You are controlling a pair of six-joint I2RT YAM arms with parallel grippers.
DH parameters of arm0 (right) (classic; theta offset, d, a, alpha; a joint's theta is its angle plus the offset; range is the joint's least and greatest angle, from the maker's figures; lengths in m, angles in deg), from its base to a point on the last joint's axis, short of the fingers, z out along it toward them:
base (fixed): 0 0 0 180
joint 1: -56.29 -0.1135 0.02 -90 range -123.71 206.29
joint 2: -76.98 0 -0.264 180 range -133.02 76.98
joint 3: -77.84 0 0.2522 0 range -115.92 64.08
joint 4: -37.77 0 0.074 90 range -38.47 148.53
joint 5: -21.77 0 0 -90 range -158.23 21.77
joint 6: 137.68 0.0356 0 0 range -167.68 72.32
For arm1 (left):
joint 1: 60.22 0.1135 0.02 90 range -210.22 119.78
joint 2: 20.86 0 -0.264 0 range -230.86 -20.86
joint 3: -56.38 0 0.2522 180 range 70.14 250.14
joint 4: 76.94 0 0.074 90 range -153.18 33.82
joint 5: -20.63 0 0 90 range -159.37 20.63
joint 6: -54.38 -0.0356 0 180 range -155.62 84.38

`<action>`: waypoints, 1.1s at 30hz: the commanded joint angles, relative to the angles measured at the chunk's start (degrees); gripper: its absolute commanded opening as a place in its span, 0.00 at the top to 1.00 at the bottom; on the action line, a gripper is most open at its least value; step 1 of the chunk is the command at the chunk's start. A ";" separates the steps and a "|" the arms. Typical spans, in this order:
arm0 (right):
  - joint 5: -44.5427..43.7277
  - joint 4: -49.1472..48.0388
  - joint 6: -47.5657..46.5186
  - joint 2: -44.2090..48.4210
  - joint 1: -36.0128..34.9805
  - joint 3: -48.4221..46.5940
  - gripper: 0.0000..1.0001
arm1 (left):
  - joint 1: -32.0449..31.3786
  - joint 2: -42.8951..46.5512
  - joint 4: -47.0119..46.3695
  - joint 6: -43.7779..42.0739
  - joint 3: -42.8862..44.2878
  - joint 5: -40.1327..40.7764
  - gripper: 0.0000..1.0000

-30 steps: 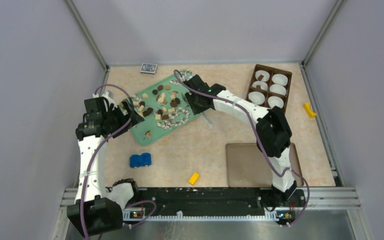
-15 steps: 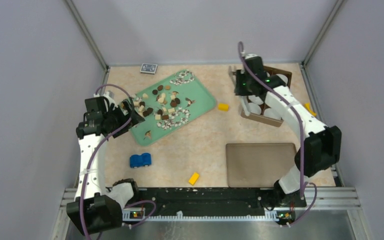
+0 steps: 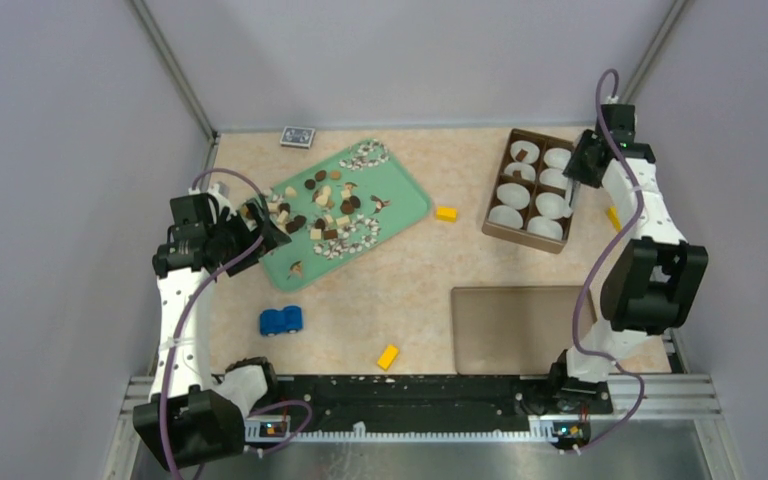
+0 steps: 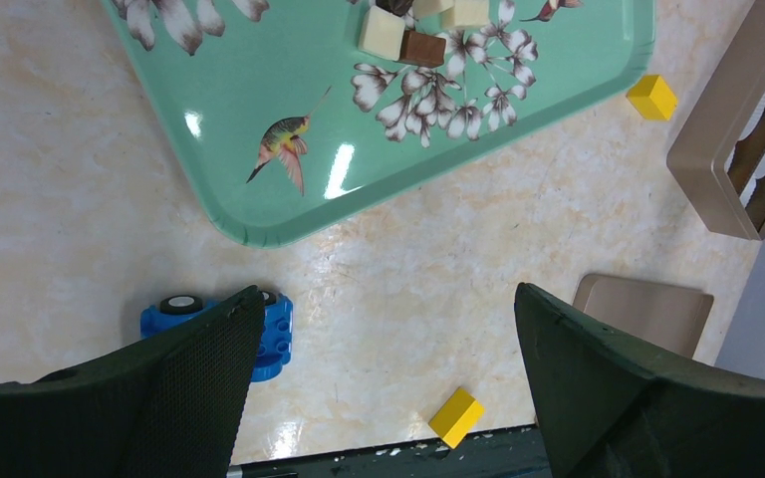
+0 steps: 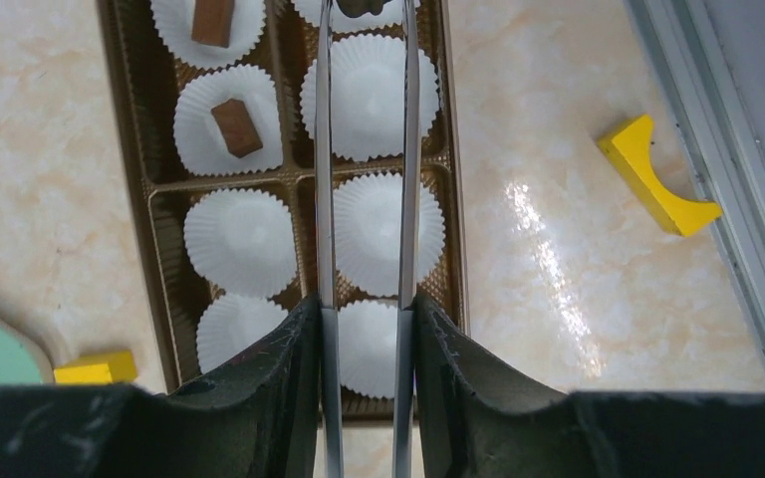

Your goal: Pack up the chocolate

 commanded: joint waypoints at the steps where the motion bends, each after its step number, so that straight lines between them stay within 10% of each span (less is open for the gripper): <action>1: 4.10 -0.96 0.65 -5.81 1.62 -5.90 0.79 | -0.23 -0.46 -1.74 0.24 1.58 -0.51 0.01; 33: 5.54 1.90 -0.07 -22.83 3.39 -19.28 0.71 | -0.23 0.05 -0.50 0.01 3.10 1.88 0.01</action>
